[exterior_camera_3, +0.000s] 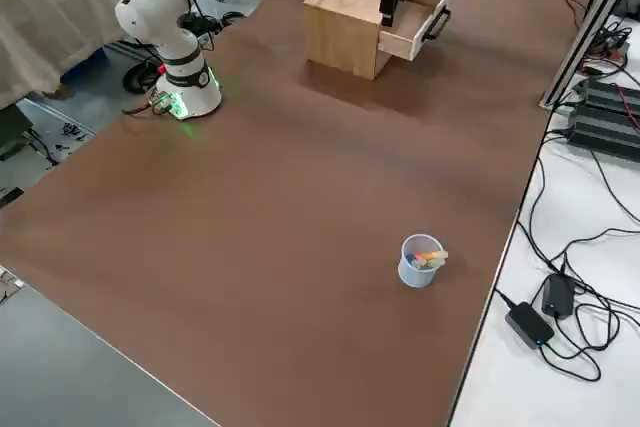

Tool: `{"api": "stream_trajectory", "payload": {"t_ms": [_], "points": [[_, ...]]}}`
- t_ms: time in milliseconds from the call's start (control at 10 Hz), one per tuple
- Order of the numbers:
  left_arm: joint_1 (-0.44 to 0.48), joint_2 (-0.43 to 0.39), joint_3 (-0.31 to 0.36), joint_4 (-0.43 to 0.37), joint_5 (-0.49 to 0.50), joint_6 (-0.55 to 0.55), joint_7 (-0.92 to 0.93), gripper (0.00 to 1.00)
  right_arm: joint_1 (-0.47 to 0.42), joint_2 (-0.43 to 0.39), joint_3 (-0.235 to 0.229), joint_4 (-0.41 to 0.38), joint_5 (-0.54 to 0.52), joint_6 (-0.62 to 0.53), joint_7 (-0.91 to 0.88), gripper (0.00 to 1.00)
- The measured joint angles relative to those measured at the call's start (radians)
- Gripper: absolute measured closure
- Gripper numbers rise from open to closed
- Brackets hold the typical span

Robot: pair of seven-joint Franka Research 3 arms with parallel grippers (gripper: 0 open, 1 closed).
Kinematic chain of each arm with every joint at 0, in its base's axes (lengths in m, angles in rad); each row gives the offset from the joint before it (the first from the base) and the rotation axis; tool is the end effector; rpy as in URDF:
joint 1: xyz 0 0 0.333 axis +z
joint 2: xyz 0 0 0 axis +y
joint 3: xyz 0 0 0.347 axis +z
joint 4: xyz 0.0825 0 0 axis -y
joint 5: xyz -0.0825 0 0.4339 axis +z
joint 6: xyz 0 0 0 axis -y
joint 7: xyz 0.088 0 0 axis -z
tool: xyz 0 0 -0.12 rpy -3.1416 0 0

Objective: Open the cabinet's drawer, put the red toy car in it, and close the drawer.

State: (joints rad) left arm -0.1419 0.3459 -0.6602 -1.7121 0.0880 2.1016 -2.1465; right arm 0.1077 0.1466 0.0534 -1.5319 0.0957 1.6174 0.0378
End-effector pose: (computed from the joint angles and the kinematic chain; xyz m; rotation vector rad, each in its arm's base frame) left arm 0.5232 -0.4737 0.4307 2.3519 1.8736 -0.1767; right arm 0.6432 0.1134 0.5752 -3.0379 -0.1758 0.1079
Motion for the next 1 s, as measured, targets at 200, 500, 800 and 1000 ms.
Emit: {"api": "stream_trajectory", "payload": {"t_ms": [200,500,800,1000], "points": [[-0.032,0.034,0.000,0.005,0.041,-0.001,-0.016,0.52,0.002,0.004,0.000,0.000,0.000,0.000,0.000,0.02],[-0.040,0.114,0.002,0.065,0.077,-0.001,-0.025,0.52,0.010,0.012,0.001,0.000,0.000,0.000,-0.056,0.02],[-0.044,0.168,0.002,0.093,0.095,-0.001,-0.034,0.52,0.028,0.013,0.002,0.000,0.000,0.000,-0.120,0.01],[-0.048,0.190,0.002,0.093,0.099,-0.001,-0.042,0.52,0.040,0.013,0.002,0.000,0.000,0.000,-0.108,0.00]]}}
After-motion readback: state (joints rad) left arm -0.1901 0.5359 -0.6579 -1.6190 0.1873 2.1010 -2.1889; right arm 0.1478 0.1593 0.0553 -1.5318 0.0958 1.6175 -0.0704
